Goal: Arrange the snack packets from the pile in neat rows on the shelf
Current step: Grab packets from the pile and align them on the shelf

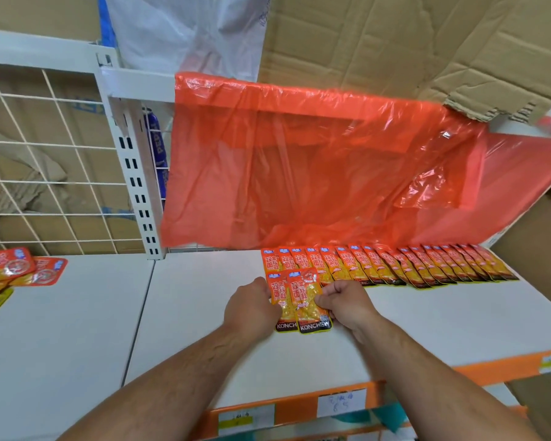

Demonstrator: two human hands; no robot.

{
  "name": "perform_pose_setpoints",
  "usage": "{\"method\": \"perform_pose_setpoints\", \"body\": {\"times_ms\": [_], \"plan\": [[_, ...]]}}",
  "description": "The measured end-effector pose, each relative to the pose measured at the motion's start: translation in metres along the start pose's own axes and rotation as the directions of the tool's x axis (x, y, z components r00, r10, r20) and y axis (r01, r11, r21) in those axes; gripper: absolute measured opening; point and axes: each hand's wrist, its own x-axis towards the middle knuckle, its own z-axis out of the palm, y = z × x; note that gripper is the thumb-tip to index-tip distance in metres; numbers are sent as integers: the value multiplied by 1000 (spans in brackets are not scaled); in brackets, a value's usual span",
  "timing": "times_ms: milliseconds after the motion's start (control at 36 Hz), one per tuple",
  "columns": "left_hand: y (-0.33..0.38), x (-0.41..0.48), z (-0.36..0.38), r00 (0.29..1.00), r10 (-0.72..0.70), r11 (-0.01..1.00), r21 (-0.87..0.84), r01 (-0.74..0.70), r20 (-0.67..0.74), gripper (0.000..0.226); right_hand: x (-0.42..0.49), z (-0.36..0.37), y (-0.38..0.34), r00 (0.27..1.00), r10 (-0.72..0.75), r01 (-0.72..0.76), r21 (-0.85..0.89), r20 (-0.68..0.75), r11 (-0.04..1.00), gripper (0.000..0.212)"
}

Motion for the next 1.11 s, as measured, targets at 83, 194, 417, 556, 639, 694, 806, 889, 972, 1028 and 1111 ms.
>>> {"method": "perform_pose_setpoints", "body": {"times_ms": [83,194,417,556,639,694,806,889,972,1028,1111], "plan": [[1,-1,1,1000,-17,1000,-8,16,-13,22,3,4,5,997,-38,34,-60,-70,998,19],[1,-3,4,999,-40,999,-18,40,-16,21,2,7,7,988,-106,88,-163,-108,983,18],[8,-5,6,998,-44,999,9,45,-52,20,4,6,5,982,-167,142,-237,-88,961,18],[12,-7,9,996,-47,999,14,48,-70,18,5,2,7,978,-189,164,-240,-84,957,22],[14,-11,11,994,-60,997,33,63,-86,16,3,2,8,974,-206,178,-249,-94,952,21],[15,-14,12,992,-79,995,46,83,-94,13,2,4,9,970,-220,190,-252,-99,949,23],[21,-21,12,989,-126,990,47,130,-79,25,0,0,10,978,-195,175,-214,-74,961,22],[25,-33,8,984,-143,987,59,150,-109,37,-11,-8,8,971,-214,196,-168,-102,966,20],[21,-54,0,977,-86,960,247,134,-194,45,-27,-11,7,932,-357,323,-311,-58,894,15],[15,-70,-8,974,-14,897,428,112,-226,48,-38,-6,5,872,-489,453,-451,42,769,13],[1,-90,-22,974,41,822,561,93,-222,55,-52,11,-4,773,-576,604,-586,265,541,29]]}}
